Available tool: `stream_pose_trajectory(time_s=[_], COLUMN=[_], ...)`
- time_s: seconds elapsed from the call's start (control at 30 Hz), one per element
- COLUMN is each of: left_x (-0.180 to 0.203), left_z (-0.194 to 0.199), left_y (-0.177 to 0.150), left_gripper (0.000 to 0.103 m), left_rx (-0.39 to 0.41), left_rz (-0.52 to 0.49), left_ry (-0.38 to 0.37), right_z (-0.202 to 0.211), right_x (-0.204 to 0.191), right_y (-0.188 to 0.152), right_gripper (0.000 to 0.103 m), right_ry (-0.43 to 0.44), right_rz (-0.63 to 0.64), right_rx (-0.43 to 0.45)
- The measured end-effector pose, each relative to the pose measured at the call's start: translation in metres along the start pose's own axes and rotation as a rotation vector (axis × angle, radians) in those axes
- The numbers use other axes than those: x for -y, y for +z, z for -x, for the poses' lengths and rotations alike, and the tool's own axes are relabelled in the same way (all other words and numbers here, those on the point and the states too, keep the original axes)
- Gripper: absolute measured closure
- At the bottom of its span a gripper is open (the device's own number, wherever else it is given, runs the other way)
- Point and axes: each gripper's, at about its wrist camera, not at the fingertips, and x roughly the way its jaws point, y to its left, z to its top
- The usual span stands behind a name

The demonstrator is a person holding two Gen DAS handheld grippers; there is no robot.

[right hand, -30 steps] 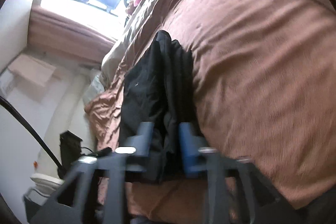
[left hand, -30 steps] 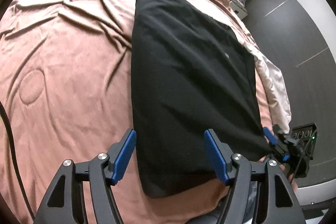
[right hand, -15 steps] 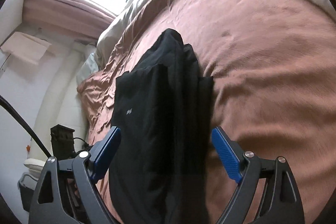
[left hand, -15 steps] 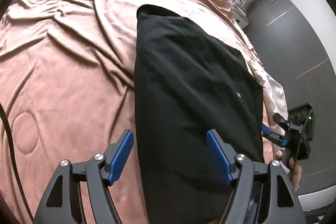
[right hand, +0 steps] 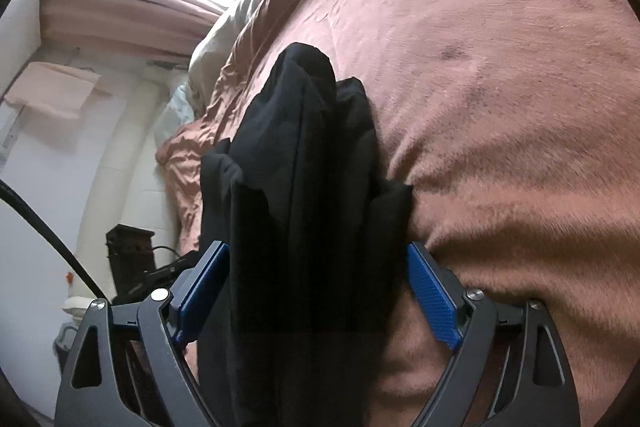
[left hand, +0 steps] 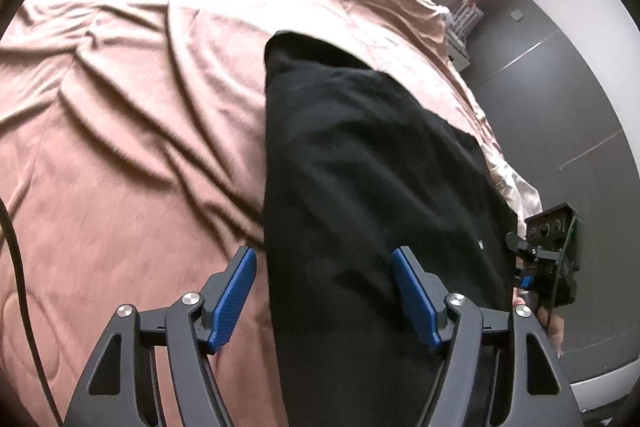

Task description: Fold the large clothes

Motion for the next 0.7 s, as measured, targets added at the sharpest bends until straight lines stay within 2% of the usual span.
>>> stream_pose_trajectory(time_s=[0.1, 0.2, 0.27, 0.37, 0.4, 0.47, 0.53, 0.7], left_x=[-0.001, -0.001, -0.002, -0.006, -0.008, -0.009, -0.007, 0.005], left_z=[-0.010, -0.015, -0.015, -0.013, -0.014, -0.013, -0.009, 0.004], left_y=[0.005, 0.007, 0.007, 0.002, -0.001, -0.006, -0.007, -0.008], left_gripper=[0.032, 0.032, 0.032, 0.032, 0.032, 0.037, 0.049, 0.068], left_rx=[-0.008, -0.004, -0.003, -0.015, -0.024, -0.021, -0.011, 0.004], left_rz=[0.012, 0.021, 0.027, 0.051, 0.063, 0.076, 0.071, 0.041], left_ry=[-0.019, -0.011, -0.014, -0.035, -0.043, -0.054, -0.052, -0.035], right_z=[-0.009, -0.019, -0.019, -0.022, -0.023, -0.021, -0.017, -0.007], right_x=[0.002, 0.003, 0.004, 0.010, 0.010, 0.007, -0.002, -0.028], right_y=[0.006, 0.009, 0.010, 0.011, 0.012, 0.013, 0.011, 0.004], right_gripper=[0.016, 0.022, 0.033, 0.062, 0.066, 0.081, 0.087, 0.092], right_ry=[0.022, 0.007, 0.002, 0.044, 0.046, 0.050, 0.044, 0.031], right_rz=[0.007, 0.022, 0.023, 0.012, 0.016, 0.035, 0.063, 0.134], right_rx=[-0.008, -0.020, -0.025, -0.044, -0.048, -0.035, -0.015, 0.015])
